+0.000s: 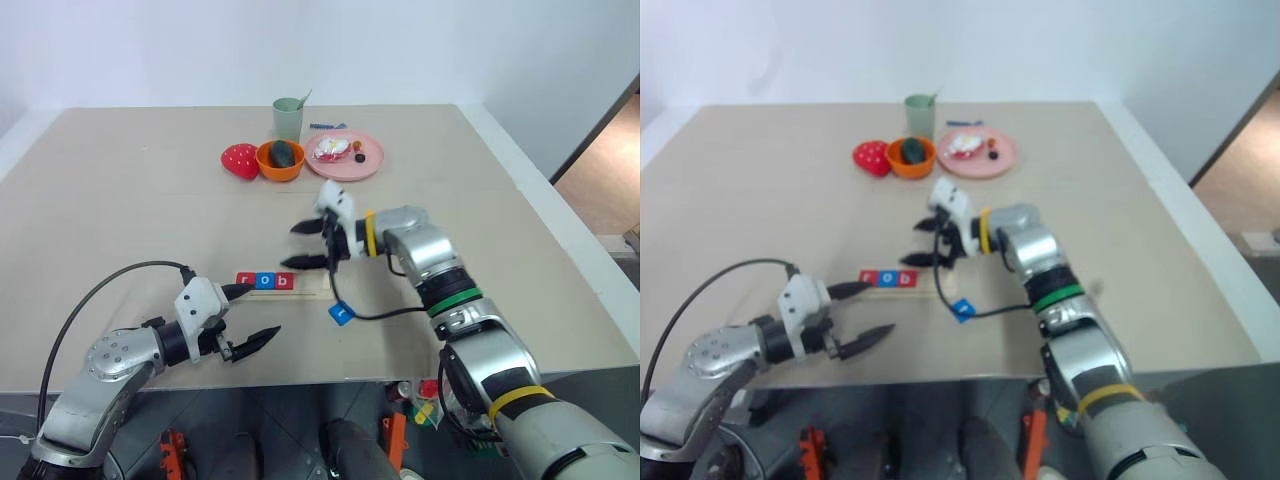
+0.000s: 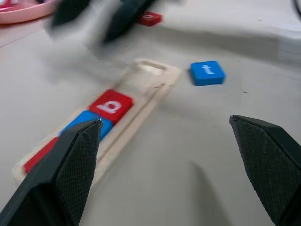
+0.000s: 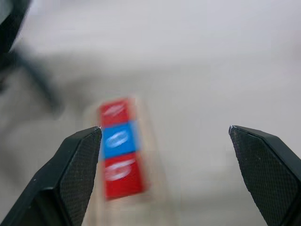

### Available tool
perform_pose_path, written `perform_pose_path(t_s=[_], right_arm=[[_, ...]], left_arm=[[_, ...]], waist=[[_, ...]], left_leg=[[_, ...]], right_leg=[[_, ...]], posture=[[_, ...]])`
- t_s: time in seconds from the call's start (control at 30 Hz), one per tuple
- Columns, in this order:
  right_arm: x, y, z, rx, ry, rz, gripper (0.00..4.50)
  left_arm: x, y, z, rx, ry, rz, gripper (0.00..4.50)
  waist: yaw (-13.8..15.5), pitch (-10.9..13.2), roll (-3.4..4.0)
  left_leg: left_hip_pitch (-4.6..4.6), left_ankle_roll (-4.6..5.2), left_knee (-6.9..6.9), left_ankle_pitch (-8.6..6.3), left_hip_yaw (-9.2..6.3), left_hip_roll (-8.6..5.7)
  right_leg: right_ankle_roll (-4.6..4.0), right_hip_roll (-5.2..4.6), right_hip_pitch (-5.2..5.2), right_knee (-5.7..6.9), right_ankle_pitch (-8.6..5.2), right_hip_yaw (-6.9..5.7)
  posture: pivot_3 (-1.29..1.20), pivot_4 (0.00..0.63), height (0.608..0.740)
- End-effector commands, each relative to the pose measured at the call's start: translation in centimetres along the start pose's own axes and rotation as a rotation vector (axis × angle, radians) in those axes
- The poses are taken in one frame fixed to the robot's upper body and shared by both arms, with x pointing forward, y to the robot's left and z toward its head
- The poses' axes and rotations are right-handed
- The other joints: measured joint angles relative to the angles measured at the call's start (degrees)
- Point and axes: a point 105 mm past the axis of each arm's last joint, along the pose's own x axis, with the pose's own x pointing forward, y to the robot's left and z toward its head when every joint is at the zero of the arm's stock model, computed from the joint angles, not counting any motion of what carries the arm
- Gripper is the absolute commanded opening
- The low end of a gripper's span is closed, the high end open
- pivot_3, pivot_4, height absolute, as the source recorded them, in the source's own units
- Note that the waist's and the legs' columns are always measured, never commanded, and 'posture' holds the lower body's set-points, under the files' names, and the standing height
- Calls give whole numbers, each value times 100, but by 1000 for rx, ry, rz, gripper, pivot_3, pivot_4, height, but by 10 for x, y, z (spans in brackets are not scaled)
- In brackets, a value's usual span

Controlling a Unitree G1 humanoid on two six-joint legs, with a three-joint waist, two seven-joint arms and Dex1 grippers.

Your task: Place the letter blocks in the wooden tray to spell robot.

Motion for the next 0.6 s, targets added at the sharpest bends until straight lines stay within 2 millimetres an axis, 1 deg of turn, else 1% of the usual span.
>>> perform_pose_path(t_s=[0.03, 0.07, 0.17, 0.23, 0.27, 0.3, 0.37, 0.5, 0.6], right_arm=[[-44, -33, 9, -91, -46, -215, 4470], [-53, -38, 2, -118, -30, -254, 4470], [-79, -47, -28, -127, 66, -300, 4470], [-96, -60, -48, -78, 145, -400, 4470], [-103, -65, -54, -70, 170, -444, 4470], [-107, -67, -57, -59, 175, -475, 4470], [-109, -69, -58, -27, 147, -524, 4470], [-104, -64, -52, 28, 64, -621, 4470], [-98, -55, -51, 59, 16, -699, 4470]], left_arm=[[1, -9, 15, 47, -14, -87, 4500], [1, -9, 15, 52, -9, -96, 4500], [3, -8, 17, 66, -4, -105, 4500], [4, -7, 16, 67, -3, -106, 4500], [4, -7, 16, 69, -3, -106, 4500], [5, -6, 16, 72, -3, -105, 4500], [6, -6, 15, 77, -2, -104, 4500], [6, -9, 14, 80, 1, -104, 4500], [6, -9, 14, 83, 5, -99, 4500]], waist=[[12, 0, 0], [12, 0, 0], [2, 0, 0], [-29, 0, 0], [-46, 2, 3], [-57, 3, 5], [-86, 4, 6], [-96, 4, 6], [-90, 4, 6]], left_leg=[[0, 0, 0, 0, -1, -3], [-1, 0, 0, 0, 2, -4], [-2, 1, -4, -2, 9, -6], [-1, 4, -6, -3, 16, -6], [-1, 4, -7, -4, 19, -6], [1, 4, -8, -4, 23, -4], [5, 4, -8, -3, 27, -2], [12, 4, -9, -3, 24, 5], [11, 4, -9, -2, 19, 5]], right_leg=[[3, -3, 1, -1, -2, -1], [4, -3, 0, -3, -3, 2], [11, -5, 1, -8, -8, 9], [12, -4, -2, -8, -9, 17], [11, -4, -4, -7, -9, 21], [8, -2, -7, -5, -6, 28], [5, 4, -8, -1, -4, 34], [1, 17, -6, 4, -1, 36], [1, 17, -6, 6, -1, 33]], posture=[[0, 150, 740], [0, 150, 740], [0, 150, 740], [0, 150, 740], [0, 150, 740], [0, 150, 740], [0, 150, 740], [0, 150, 740], [0, 150, 740]])
